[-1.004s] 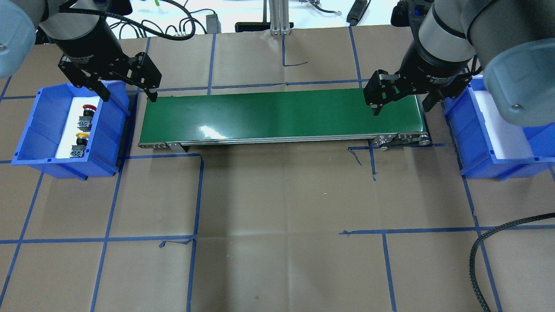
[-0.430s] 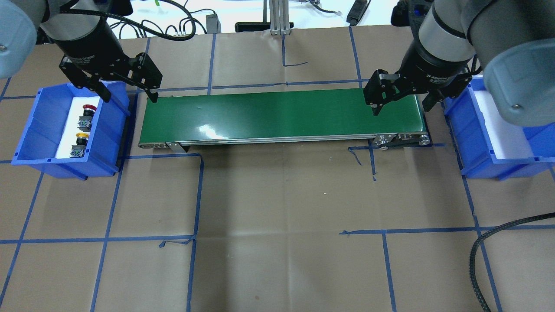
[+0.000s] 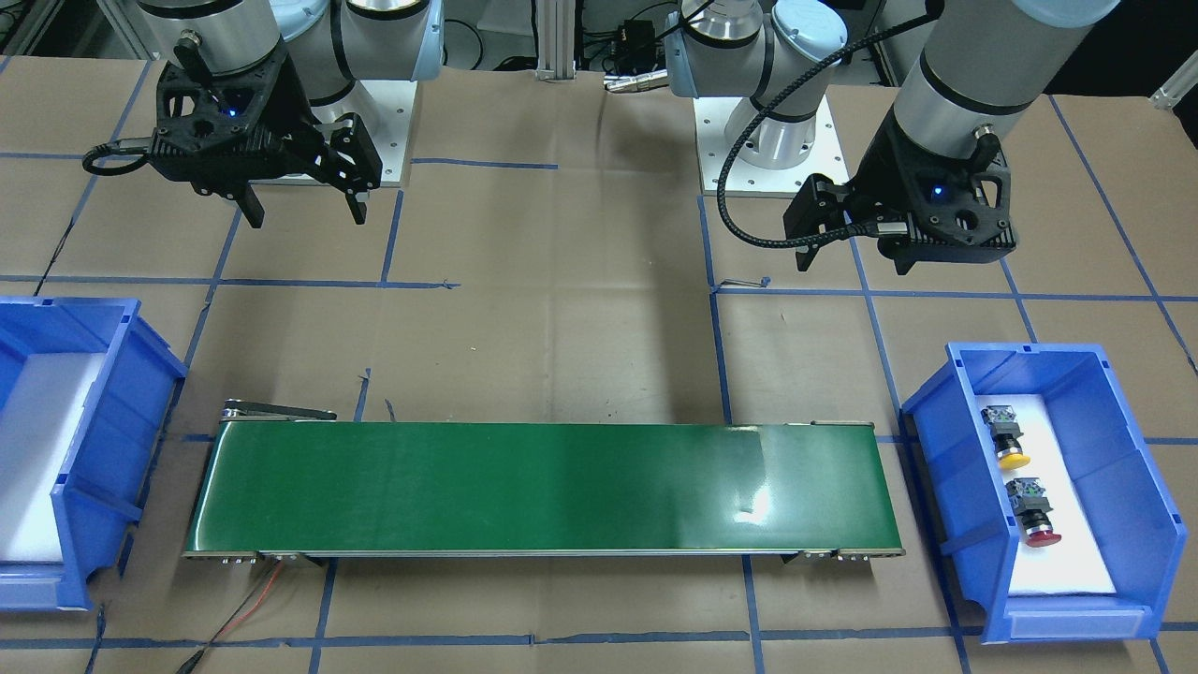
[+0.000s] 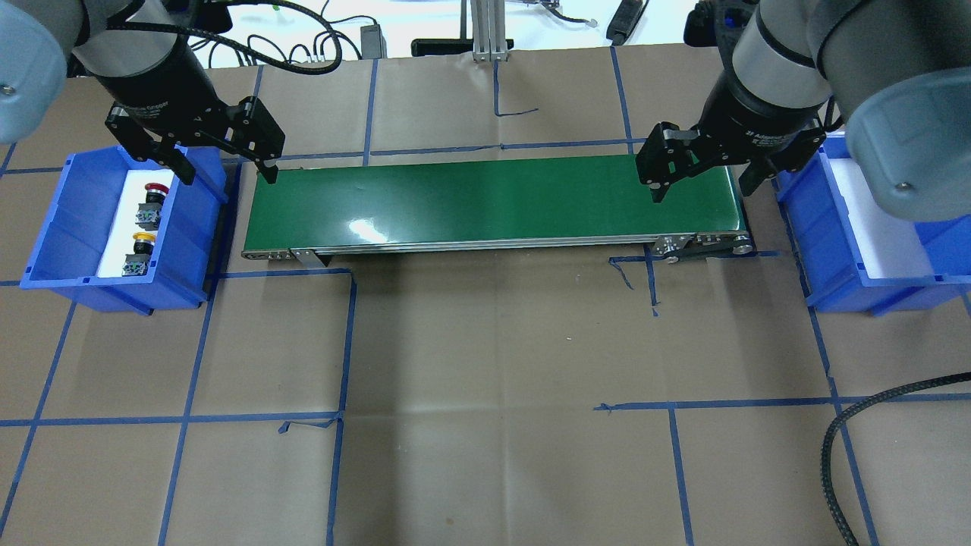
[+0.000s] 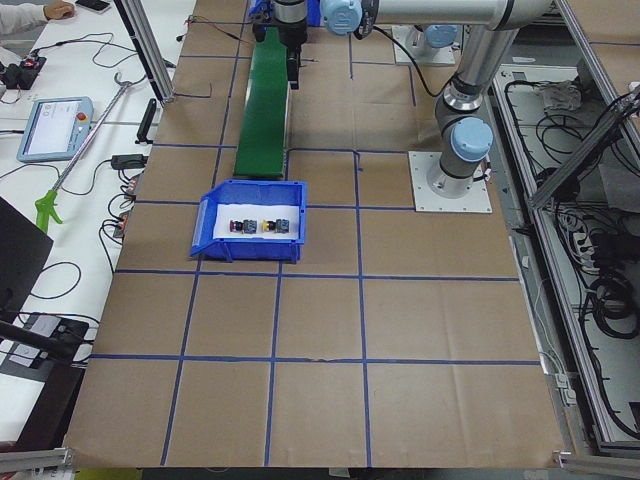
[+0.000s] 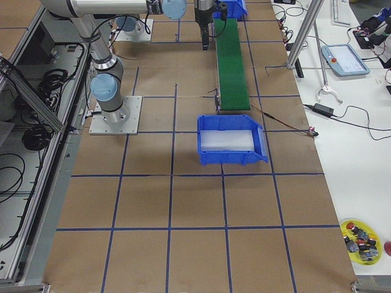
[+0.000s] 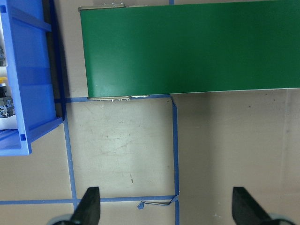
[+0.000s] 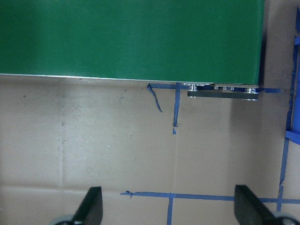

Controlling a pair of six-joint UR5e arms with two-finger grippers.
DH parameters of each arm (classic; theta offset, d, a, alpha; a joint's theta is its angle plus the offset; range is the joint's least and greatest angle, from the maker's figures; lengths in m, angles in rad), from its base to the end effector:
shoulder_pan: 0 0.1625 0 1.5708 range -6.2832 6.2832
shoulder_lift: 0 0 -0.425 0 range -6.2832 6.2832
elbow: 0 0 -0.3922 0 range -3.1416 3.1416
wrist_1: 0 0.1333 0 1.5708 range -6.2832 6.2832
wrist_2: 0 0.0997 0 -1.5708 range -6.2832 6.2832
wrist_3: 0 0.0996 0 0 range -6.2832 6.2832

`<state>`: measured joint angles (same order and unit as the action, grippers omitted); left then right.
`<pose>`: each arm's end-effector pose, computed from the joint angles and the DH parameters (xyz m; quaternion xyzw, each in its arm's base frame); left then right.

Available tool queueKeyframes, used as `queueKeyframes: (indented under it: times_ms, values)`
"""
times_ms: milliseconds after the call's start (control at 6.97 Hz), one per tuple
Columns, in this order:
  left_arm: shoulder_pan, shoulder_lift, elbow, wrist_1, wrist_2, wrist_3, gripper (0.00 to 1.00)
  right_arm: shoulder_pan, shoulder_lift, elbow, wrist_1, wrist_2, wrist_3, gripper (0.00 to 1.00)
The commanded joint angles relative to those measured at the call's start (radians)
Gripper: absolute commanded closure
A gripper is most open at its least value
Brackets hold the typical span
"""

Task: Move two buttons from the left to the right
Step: 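Move the left gripper from above the conveyor toward the nearby blue bin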

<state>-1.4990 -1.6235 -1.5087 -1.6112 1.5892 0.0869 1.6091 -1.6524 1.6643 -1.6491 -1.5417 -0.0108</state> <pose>-0.0945 -0.5192 0.4880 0.0077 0.9998 0.0162 0.0079 0.1539 -0.4581 0.4887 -0.0250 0.9990 -0.0330 0.0150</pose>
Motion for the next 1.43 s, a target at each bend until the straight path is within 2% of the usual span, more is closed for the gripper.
queueKeyframes:
  times_ms: [0, 143, 430, 861, 1291]
  values:
    - [0.104, -0.015, 0.012, 0.000, -0.006, 0.013, 0.00, 0.000, 0.000, 0.000, 0.000, 0.000, 0.000, 0.00]
    - [0.179, -0.036, 0.015, 0.002, -0.008, 0.039, 0.00, 0.000, -0.001, 0.000, 0.002, 0.000, 0.000, 0.00]
    - [0.314, -0.068, 0.016, 0.016, -0.006, 0.222, 0.00, 0.000, -0.009, 0.000, 0.006, 0.000, 0.000, 0.00]
    - [0.477, -0.156, 0.016, 0.095, 0.003, 0.382, 0.00, 0.000, -0.017, -0.009, 0.014, -0.005, -0.003, 0.00]
    - [0.532, -0.231, 0.016, 0.204, 0.005, 0.467, 0.00, 0.002, -0.017, -0.009, 0.015, -0.005, -0.003, 0.00]
